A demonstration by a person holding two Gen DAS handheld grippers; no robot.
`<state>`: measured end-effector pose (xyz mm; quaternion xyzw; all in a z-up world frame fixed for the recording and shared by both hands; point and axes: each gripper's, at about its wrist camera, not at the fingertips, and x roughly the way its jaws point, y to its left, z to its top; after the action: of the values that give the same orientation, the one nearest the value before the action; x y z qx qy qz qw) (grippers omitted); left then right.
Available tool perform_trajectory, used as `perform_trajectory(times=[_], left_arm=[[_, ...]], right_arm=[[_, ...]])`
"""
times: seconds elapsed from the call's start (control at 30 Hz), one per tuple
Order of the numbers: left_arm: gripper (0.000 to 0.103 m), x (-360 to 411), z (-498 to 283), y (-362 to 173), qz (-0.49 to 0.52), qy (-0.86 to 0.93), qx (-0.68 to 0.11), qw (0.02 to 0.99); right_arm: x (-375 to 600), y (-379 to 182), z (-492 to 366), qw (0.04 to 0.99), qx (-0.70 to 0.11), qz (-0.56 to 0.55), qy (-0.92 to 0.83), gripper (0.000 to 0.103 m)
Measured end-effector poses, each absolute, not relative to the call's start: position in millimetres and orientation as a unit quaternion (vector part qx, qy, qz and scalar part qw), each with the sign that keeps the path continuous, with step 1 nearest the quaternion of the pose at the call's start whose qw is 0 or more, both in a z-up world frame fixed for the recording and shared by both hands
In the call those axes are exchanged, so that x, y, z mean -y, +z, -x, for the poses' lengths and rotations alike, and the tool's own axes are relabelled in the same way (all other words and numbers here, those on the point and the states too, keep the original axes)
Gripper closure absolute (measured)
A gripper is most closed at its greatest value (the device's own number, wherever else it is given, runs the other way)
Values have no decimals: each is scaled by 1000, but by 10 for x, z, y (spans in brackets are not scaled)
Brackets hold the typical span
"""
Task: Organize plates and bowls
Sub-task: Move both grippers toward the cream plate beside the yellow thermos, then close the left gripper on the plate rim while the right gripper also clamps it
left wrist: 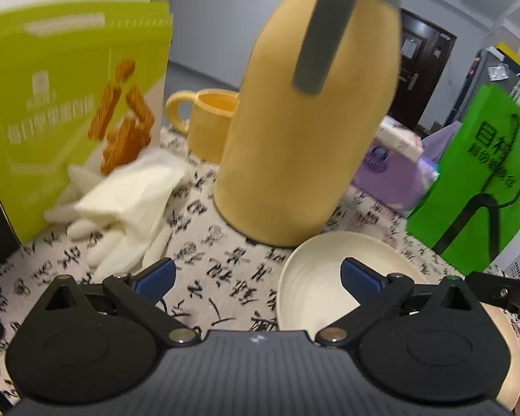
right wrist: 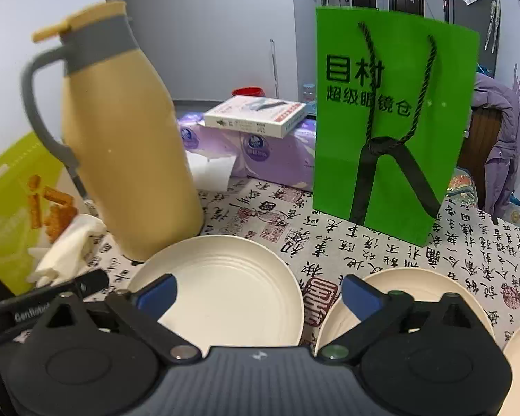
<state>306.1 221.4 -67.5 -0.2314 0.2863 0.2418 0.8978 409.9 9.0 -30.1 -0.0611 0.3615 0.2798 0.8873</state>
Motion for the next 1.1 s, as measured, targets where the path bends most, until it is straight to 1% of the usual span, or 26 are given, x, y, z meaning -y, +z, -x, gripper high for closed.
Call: perform_trajectory(times=[0.03,0.1,0.17,0.27,0.33,0.37,0.4,0.43,0.57,0.63,0.67,0.7,0.8,0.93,1.07,1.1], left_arm=[[0,-2231,-3077,-714,235,242,-288,896],[0,-2235,-3109,-778,235,244,-297,893],[0,-2208,-3138,-815,220,247,-305,893],[6,-2154,-3176,-831,189,253,-309,897],[12,-2134,-3196,-852,182,254,-314,897],[14,-2140,-3207,-865,182,251,-318,896],[18,-2143,-3223,-879,183,247,-324,895],[22,-2148,-3234,-894,184,244,-329,893],[24,-2149,-3274,-960,186,240,-349,886],[28,-2154,-3285,-988,189,238,-357,883],[29,-2156,-3288,-1000,192,235,-359,883],[31,-2158,-3292,-1008,195,231,-362,882],[36,-2141,-3300,-1019,195,226,-364,882],[38,-2140,-3292,-1021,197,226,-366,881],[42,-2147,-3287,-1013,202,223,-365,881],[43,-2145,-3286,-1012,201,223,-366,881]], right_arm=[[-125,-348,-4143,887,-365,65,276,6],[-172,-435,-4215,883,-375,70,273,11],[-222,-513,-4288,879,-387,77,268,14],[-316,-640,-4389,875,-398,103,258,14],[-374,-730,-4451,870,-404,124,254,18],[-392,-765,-4477,868,-407,129,255,22],[-409,-802,-4500,864,-411,134,258,25],[-425,-830,-4521,861,-414,137,260,26],[-476,-921,-4571,856,-422,152,257,28],[-478,-950,-4599,852,-429,148,259,35],[-479,-958,-4608,852,-432,145,259,43],[-476,-963,-4610,851,-432,143,261,46],[-493,-980,-4606,849,-436,146,261,47],[-517,-1008,-4620,845,-444,144,260,53],[-531,-1002,-4617,845,-447,142,258,54],[-529,-1000,-4617,845,-447,141,258,56]])
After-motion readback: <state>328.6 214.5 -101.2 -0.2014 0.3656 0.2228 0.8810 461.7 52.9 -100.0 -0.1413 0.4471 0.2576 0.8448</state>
